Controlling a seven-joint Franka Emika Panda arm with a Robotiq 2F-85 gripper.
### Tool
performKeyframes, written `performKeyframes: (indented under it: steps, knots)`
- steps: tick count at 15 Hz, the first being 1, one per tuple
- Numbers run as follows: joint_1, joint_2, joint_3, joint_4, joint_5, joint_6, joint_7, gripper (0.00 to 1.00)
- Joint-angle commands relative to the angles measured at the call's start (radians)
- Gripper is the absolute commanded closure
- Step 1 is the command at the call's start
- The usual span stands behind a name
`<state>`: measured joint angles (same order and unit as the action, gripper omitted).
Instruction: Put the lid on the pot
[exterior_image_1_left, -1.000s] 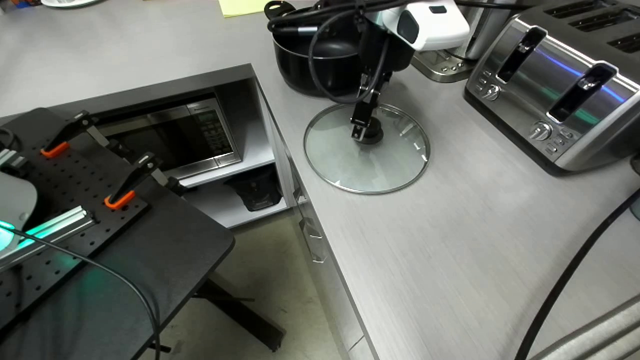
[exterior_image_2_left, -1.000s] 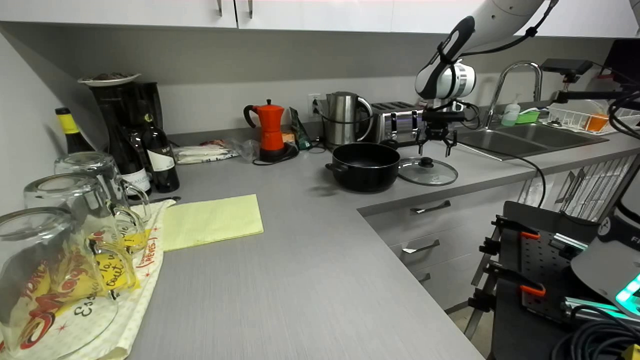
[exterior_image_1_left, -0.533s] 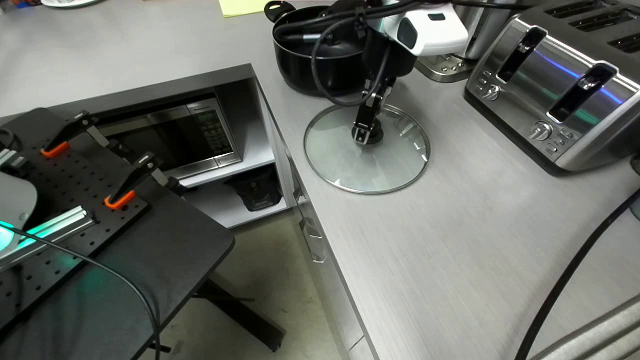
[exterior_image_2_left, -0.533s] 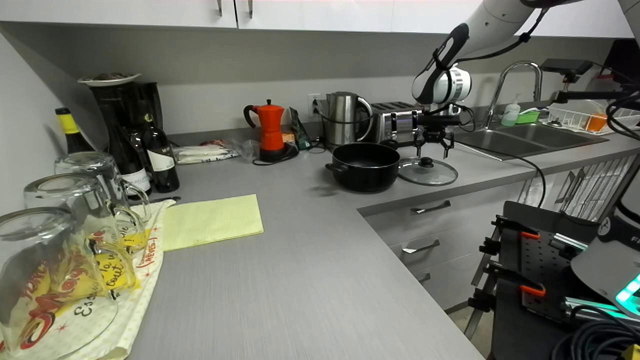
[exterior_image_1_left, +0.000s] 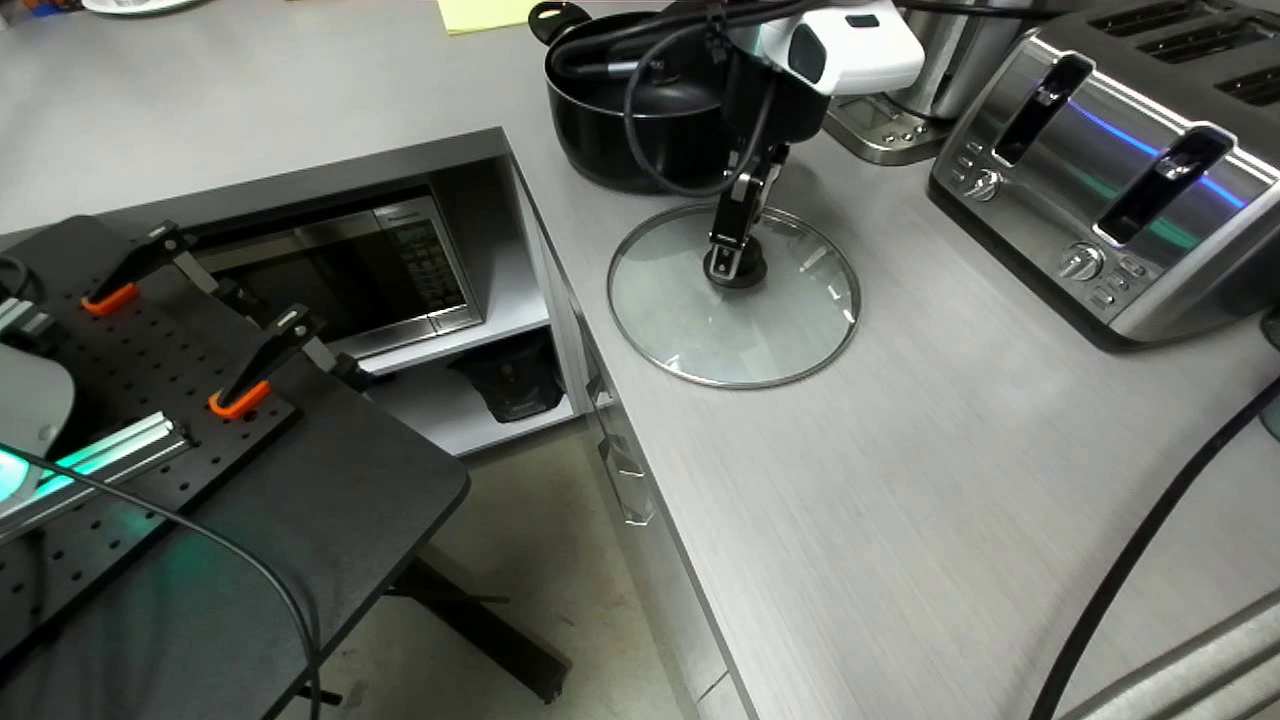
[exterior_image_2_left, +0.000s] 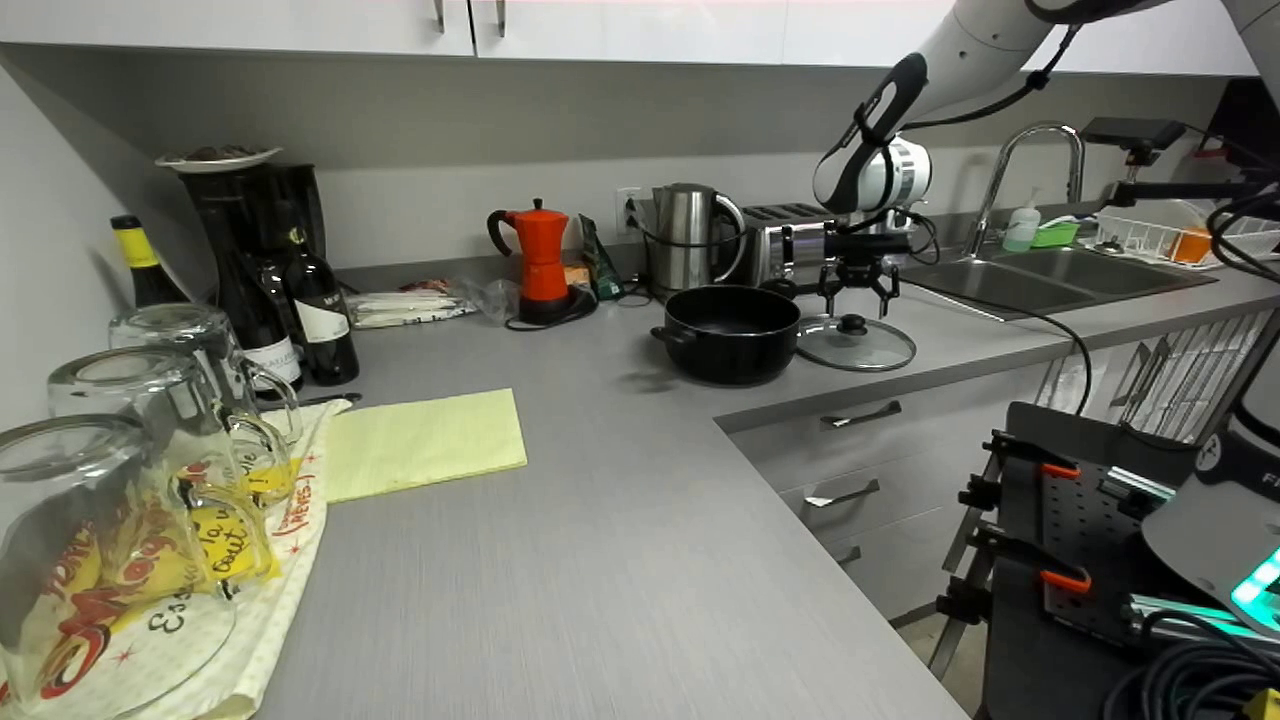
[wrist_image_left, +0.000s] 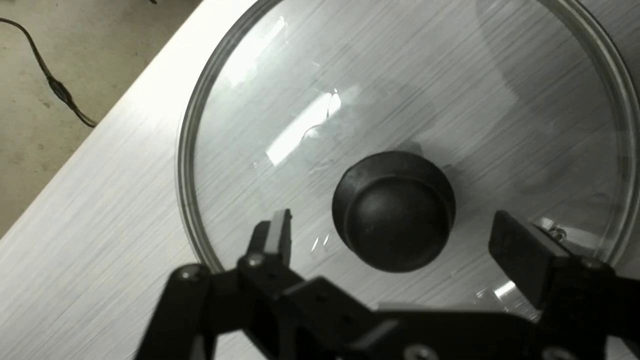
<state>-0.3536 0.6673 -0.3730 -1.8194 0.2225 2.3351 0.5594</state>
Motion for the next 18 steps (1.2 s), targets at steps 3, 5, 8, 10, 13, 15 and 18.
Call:
performKeyframes:
  steps: [3,5,8,10,13,15,18]
  knots:
    - [0.035,0.046,-0.026,0.032,-0.042,0.011,0.055,0.0]
    - [0.037,0.055,-0.029,0.035,-0.048,0.009,0.064,0.0]
    - [0.033,0.067,-0.032,0.043,-0.051,0.007,0.072,0.0]
    - [0.033,0.071,-0.035,0.046,-0.052,0.006,0.076,0.22]
    - [0.035,0.072,-0.037,0.055,-0.055,0.005,0.077,0.42]
    - [0.036,0.07,-0.036,0.06,-0.056,0.006,0.077,0.57]
    - [0.037,0.063,-0.036,0.059,-0.056,0.009,0.076,0.67]
